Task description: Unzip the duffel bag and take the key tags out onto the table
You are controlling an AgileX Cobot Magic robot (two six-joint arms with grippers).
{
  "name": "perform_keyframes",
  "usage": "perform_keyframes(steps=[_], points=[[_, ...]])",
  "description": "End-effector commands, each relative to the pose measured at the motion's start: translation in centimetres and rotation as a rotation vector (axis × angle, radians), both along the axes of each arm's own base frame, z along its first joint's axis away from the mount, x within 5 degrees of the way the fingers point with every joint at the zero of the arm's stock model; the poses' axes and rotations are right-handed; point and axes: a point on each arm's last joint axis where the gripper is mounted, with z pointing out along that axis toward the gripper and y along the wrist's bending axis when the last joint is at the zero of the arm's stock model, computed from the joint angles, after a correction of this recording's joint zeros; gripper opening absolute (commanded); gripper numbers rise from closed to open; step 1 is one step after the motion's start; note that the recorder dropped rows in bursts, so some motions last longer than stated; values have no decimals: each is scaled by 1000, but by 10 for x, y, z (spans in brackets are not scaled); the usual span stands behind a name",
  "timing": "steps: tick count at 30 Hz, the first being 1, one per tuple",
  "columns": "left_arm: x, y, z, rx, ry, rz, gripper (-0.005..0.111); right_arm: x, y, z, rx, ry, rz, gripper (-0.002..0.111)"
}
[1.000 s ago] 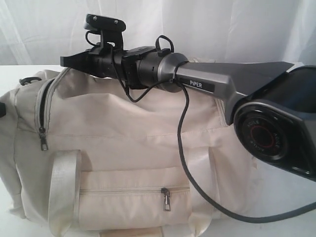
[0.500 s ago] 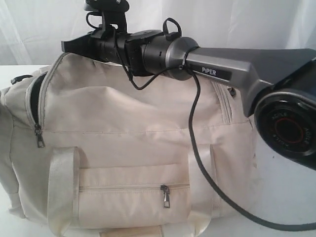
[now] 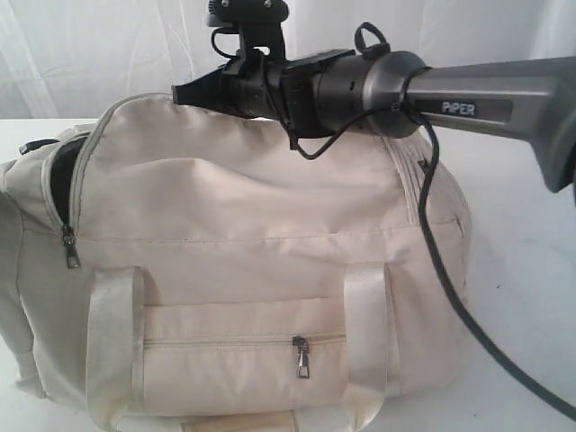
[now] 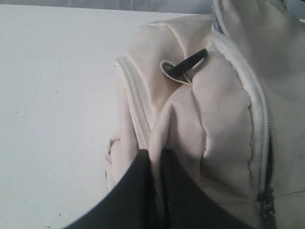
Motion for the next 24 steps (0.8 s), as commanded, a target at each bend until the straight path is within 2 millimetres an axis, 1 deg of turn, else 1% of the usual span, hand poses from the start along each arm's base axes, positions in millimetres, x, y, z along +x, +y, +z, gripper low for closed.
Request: perform_keyframes(steps=[1, 2, 3, 4, 7, 8, 9, 10, 14, 17, 24], points=[[1, 8, 2, 27, -10, 80, 0, 4, -32, 13, -20, -18, -75, 0], [1, 8, 2, 27, -10, 80, 0, 4, -44, 15, -36, -22, -93, 0], [1, 8, 2, 27, -10, 80, 0, 4, -50, 16, -52, -28, -100, 0], [1, 7, 2, 26, -10, 79, 0, 4, -63, 18, -59, -25, -122, 0], [1, 7, 2, 26, -10, 79, 0, 3, -91, 16, -77, -3, -169, 0], [1, 7, 2, 26, -10, 79, 0, 3, -103, 14, -87, 10, -192, 0], [1, 7, 2, 26, -10, 79, 0, 2, -111, 13, -91, 17, -202, 0], [1, 7, 2, 26, -10, 79, 0, 1, -123, 15, -93, 21, -225, 0], [1, 7, 2, 26, -10, 78, 0, -7, -155, 27, -102, 5, -271, 0], [1, 8, 2, 27, -10, 80, 0, -17, -172, 36, -107, -12, -275, 0], [1, 8, 2, 27, -10, 80, 0, -34, -193, 47, -121, -43, -273, 0]])
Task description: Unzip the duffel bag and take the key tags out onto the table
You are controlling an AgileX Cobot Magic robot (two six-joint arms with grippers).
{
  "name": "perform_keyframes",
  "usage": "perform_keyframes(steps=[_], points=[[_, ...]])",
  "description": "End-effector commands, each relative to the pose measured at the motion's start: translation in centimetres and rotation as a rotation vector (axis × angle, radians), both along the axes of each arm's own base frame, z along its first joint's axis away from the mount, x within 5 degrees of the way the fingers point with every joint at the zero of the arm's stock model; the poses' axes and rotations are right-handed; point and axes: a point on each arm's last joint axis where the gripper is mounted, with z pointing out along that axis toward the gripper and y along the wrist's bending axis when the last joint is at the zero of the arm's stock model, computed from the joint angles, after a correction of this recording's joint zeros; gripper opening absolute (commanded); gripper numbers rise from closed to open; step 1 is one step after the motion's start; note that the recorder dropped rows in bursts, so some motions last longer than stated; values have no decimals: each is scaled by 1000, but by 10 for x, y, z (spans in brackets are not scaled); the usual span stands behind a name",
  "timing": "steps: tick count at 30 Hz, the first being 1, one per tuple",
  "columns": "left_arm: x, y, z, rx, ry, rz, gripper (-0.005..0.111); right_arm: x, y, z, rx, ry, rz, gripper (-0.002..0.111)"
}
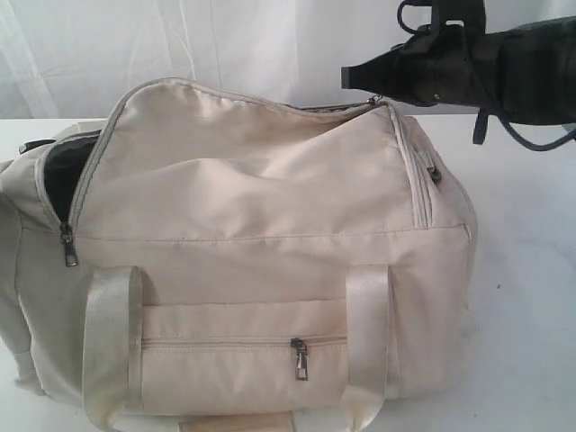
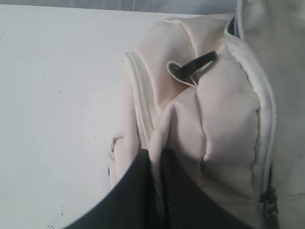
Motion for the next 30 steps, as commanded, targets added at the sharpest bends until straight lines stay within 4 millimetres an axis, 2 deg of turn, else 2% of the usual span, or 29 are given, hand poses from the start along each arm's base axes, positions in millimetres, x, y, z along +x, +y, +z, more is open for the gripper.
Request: perform_keyframes(steps=[1, 5, 10, 12, 16, 30], points=[[1, 7, 2, 26, -10, 74, 0, -7, -24, 12, -28, -43, -65, 0], [1, 7, 2, 25, -10, 72, 0, -10, -31, 18, -56, -72, -57, 0], [1, 5, 2, 17, -10, 57, 0, -10, -26, 16, -47, -62, -14, 0], [1, 6, 2, 18, -10, 58, 0, -5, -24, 10, -52, -49, -8, 0], [1, 7, 2, 23, -10, 68, 0, 8, -31, 2, -104, -44, -137, 0], [3, 15, 1, 32, -4, 175, 0, 43, -18, 11, -78, -90, -133, 0]])
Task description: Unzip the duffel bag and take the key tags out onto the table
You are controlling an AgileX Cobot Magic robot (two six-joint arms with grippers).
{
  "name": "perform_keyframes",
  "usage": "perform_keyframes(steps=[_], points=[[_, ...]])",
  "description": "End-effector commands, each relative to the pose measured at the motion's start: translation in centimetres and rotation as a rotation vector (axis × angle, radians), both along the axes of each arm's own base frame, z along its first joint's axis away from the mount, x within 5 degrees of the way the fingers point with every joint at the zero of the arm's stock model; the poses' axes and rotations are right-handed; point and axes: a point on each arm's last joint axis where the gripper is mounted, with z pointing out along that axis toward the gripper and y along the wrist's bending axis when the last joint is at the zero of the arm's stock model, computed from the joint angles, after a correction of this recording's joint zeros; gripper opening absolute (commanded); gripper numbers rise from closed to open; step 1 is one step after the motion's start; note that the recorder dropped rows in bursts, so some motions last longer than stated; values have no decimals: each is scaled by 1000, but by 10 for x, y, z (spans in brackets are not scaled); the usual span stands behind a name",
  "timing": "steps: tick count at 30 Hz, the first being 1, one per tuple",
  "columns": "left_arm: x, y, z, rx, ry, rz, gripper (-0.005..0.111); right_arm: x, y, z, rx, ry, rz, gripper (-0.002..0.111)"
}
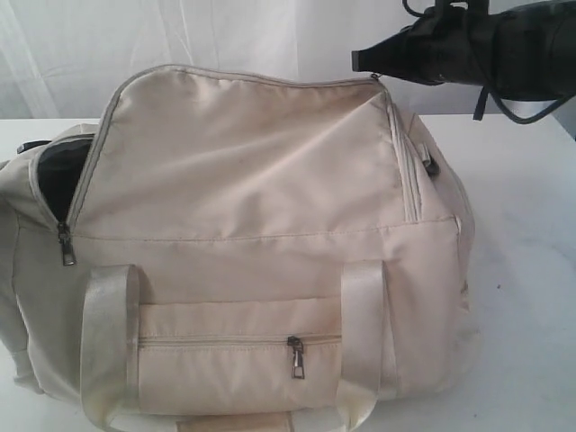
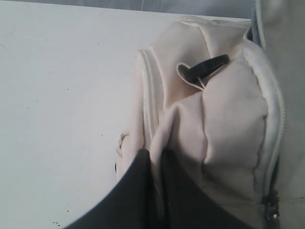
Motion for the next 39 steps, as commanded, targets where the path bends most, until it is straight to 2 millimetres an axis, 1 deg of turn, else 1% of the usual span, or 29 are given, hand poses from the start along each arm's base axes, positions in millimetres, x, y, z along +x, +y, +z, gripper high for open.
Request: perform_keyframes(steps=[1, 5, 12, 16, 20, 22, 26, 31, 33, 34, 36, 37, 39], points=[[2, 14, 1, 40, -9, 144, 0, 10, -14, 7, -30, -38, -105, 0], [2, 17, 1, 43, -8, 176, 0, 14, -24, 3, -49, -32, -151, 0], [2, 19, 1, 46, -7, 206, 0, 17, -37, -4, -38, -4, -143, 0], [2, 19, 1, 45, -6, 209, 0, 14, -38, -14, -9, 41, -58, 0], [2, 19, 1, 44, -6, 211, 0, 9, -42, -28, -18, 83, -54, 0], [2, 19, 1, 44, -6, 211, 0, 5, -40, -30, -9, 95, -26, 0], [2, 18, 2, 48, -10, 197, 0, -3, -29, -19, 50, 87, 103, 0], [2, 14, 5, 43, -42, 141, 0, -4, -28, -10, 70, 71, 120, 0], [1, 8, 10, 61, -87, 63, 0, -6, -27, -9, 77, 70, 136, 0], [0, 4, 12, 66, -110, 22, 1, -6, -25, -8, 84, 69, 152, 0], [-2, -2, 15, 91, -160, -62, 9, -8, -23, -8, 93, 73, 178, 0], [-2, -4, 17, 107, -179, -92, 14, -8, -23, -7, 94, 72, 180, 0], [-4, -7, 18, 142, -203, -144, 31, -8, -23, -7, 98, 74, 184, 0]])
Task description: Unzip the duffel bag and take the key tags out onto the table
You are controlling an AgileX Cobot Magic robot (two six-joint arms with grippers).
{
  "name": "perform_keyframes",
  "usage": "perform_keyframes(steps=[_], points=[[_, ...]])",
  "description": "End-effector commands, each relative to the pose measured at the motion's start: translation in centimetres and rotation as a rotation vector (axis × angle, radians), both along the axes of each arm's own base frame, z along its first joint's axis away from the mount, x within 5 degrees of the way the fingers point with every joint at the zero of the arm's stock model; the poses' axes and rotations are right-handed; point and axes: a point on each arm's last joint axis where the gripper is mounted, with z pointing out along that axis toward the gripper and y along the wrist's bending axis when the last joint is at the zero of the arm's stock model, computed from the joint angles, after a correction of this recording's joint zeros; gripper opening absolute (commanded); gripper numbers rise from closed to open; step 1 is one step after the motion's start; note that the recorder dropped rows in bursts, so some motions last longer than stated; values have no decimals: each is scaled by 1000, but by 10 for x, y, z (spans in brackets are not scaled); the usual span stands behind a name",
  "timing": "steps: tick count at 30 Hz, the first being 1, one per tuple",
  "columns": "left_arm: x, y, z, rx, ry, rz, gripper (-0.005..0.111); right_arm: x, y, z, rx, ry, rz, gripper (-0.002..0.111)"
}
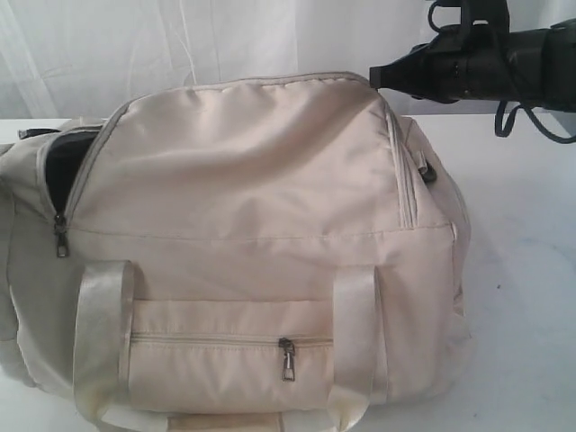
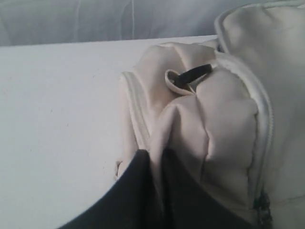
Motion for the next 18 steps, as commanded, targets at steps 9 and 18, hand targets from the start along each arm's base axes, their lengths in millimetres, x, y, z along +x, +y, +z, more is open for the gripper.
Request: perform_keyframes(steps=[9, 18], points=[[-7, -15, 17, 102, -202, -222, 70, -7, 1, 15, 55, -18, 62, 0], [-7, -24, 37, 75, -465, -293, 70, -10, 1, 22, 90, -13, 59, 0]])
